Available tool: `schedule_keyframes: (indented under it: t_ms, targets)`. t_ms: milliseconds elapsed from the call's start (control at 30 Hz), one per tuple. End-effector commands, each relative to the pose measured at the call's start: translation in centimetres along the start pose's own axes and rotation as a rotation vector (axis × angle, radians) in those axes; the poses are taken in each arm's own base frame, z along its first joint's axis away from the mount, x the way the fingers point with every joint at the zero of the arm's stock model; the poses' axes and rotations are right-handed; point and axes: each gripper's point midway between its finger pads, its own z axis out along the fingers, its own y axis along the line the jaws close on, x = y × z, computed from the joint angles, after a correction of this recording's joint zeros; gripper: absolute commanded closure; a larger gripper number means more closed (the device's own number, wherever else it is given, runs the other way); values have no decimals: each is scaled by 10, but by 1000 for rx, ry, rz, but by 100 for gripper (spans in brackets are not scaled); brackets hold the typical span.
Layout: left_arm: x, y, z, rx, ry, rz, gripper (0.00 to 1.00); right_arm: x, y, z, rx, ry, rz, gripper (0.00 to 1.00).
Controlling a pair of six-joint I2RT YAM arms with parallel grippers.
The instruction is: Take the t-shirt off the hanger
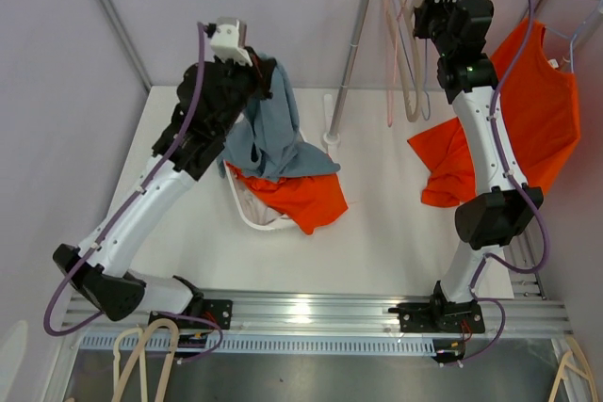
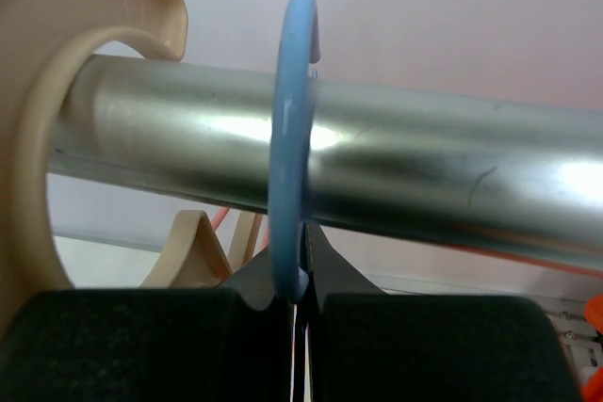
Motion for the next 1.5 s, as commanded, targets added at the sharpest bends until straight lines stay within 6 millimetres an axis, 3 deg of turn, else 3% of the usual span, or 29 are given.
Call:
schedule_keyframes:
  t_ms: [0,33,100,133,167,267,333,367,467,533,567,667,700,833,1000,1033,1167,1233,1267,1300,1333,1367,1467]
  targets:
    - [4,-12,-25,27,-16,-120,99,-20,5,-4,-12,-50,-19,100]
    - [43,1,-26,-41,58,-120,99,-20,5,-4,-13,-49,-19,100]
    - [68,9,-32,-86,111,-135,99,-23,6,-6,-15,-55,-21,100]
    - [103,22,-34,-155,183,-150,99,-23,7,-6,-18,-51,-21,100]
    - [125,33,-36,-187,247,-159,99,-24,6,-7,-17,-53,-20,100]
    - [212,50,-39,-251,469,-214,99,-28,8,-12,-27,-57,-20,100]
    - [245,62,-38,-284,557,-259,99,-28,11,-13,-32,-57,-20,100]
    - [273,65,-36,-299,633,-302,99,-32,12,-16,-37,-62,-21,100]
    - [319,63,-39,-315,778,-334,99,-42,16,-23,-44,-77,-22,100]
    - [337,62,-41,-326,841,-352,99,-46,19,-27,-52,-80,-20,100]
    - [357,65,-44,-347,894,-357,99,-52,20,-32,-53,-91,-20,100]
    - [382,67,-44,-327,971,-455,99,-62,27,-44,-71,-100,-20,100]
    - [401,69,-47,-332,1018,-480,99,-62,27,-46,-73,-101,-29,100]
    - [429,59,-52,-279,1100,-592,99,-69,29,-54,-77,-113,-48,100]
    - [428,58,-54,-265,1083,-583,83,-70,25,-57,-58,-108,-56,100]
    - [427,59,-55,-265,1084,-569,68,-68,24,-57,-50,-101,-55,100]
    - [414,62,-53,-268,1057,-539,52,-62,19,-52,-23,-98,-64,100]
    - [415,64,-57,-275,1065,-533,51,-61,15,-48,-7,-100,-73,100]
    - [415,63,-58,-274,1065,-531,45,-56,14,-43,-4,-89,-76,100]
    - [413,65,-58,-282,1057,-528,34,-65,13,-42,-3,-107,-79,100]
    - [415,66,-62,-299,1062,-532,8,-63,12,-40,1,-96,-81,100]
    - [412,66,-61,-300,1047,-530,1,-65,10,-38,5,-97,-81,100]
    - [394,68,-64,-307,966,-506,0,-68,7,-31,10,-97,-85,100]
